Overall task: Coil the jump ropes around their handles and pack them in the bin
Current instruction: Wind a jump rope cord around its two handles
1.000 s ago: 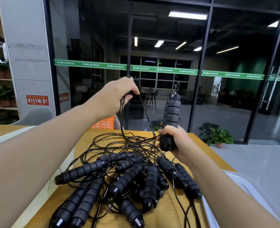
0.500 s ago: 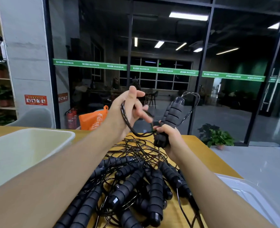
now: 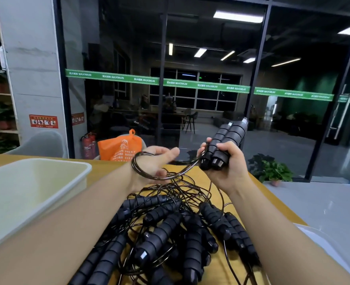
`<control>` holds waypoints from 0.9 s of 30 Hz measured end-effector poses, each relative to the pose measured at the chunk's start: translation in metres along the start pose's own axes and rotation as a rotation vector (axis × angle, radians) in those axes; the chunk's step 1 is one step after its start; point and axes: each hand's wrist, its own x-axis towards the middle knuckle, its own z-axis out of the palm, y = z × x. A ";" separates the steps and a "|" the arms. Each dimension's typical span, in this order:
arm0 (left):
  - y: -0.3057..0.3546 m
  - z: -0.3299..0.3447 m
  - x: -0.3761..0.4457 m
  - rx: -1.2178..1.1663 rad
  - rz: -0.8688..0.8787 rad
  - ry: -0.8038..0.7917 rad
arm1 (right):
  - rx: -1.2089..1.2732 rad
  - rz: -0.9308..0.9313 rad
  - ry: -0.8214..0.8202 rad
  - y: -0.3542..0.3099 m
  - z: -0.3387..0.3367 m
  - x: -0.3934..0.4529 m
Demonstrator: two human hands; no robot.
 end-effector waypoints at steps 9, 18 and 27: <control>-0.055 0.026 0.035 0.703 -0.061 -0.154 | -0.302 0.204 -0.314 -0.030 -0.002 -0.015; -0.019 0.073 0.065 0.119 0.030 -0.146 | -0.423 0.396 -0.637 -0.051 0.012 -0.034; 0.052 0.040 0.077 0.283 0.252 0.141 | -0.588 0.207 -0.506 -0.072 0.002 -0.043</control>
